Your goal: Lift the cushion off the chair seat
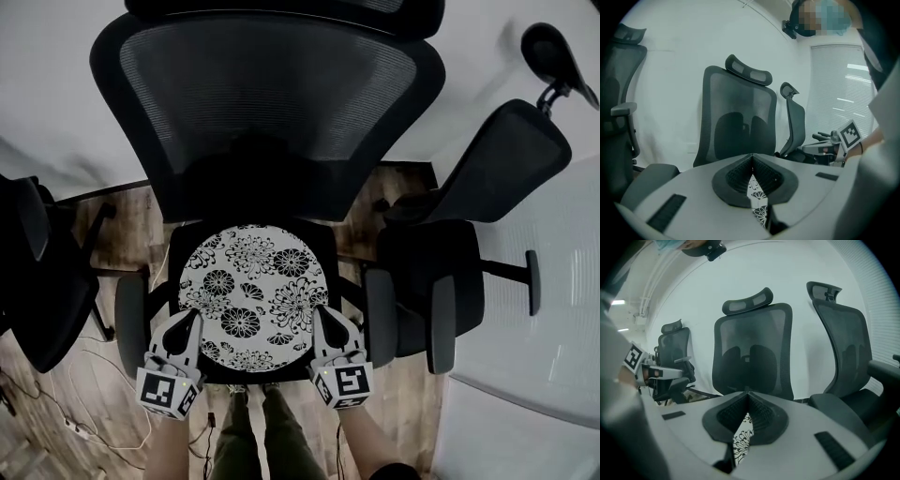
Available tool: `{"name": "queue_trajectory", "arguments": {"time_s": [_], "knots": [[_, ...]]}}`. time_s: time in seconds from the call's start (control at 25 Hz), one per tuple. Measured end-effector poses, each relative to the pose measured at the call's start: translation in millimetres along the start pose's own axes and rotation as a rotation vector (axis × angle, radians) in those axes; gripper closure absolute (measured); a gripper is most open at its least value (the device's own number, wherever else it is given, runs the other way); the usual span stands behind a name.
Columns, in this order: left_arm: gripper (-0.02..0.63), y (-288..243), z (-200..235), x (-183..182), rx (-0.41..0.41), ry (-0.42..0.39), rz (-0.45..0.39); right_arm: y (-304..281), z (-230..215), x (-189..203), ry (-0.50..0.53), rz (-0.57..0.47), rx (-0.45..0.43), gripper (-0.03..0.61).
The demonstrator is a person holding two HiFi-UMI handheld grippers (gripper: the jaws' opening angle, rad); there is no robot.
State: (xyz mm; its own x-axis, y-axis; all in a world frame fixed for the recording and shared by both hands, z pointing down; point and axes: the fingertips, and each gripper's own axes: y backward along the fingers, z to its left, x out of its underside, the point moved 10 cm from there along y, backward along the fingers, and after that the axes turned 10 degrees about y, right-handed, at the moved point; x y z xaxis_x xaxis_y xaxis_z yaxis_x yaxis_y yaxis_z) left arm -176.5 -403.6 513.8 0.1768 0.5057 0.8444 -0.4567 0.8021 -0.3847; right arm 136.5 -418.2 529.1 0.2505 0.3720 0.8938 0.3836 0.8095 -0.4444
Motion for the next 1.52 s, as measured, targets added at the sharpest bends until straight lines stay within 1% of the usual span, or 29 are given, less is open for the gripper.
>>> {"name": "queue_trajectory", "arguments": {"time_s": [0.2,0.44,0.72,1.0,1.24,1.52], "knots": [[0.603,-7.5,6.7,19.0,-0.005,-0.001,0.023,-8.0,2.0,18.4,-0.004,0.017,0.002,0.565],[0.603,-14.0,14.6,37.0,-0.015,0.005,0.028,-16.9,3.5,37.9,-0.008,0.028,-0.005,0.566],[0.603,-18.3,25.6,66.1,-0.027,0.012,0.050,-24.9,6.3,72.3,-0.010,0.066,-0.006,0.565],[0.603,-23.5,30.4,80.6,-0.028,0.024,0.061,-30.9,12.9,90.0,-0.016,0.092,-0.010,0.565],[0.603,-26.2,36.7,93.0,-0.047,0.036,0.077,-34.9,15.4,100.9,-0.020,0.112,0.006,0.565],[0.601,-26.0,50.8,109.6,-0.085,0.078,0.097,-38.6,11.3,116.7,-0.021,0.169,0.048,0.563]]}}
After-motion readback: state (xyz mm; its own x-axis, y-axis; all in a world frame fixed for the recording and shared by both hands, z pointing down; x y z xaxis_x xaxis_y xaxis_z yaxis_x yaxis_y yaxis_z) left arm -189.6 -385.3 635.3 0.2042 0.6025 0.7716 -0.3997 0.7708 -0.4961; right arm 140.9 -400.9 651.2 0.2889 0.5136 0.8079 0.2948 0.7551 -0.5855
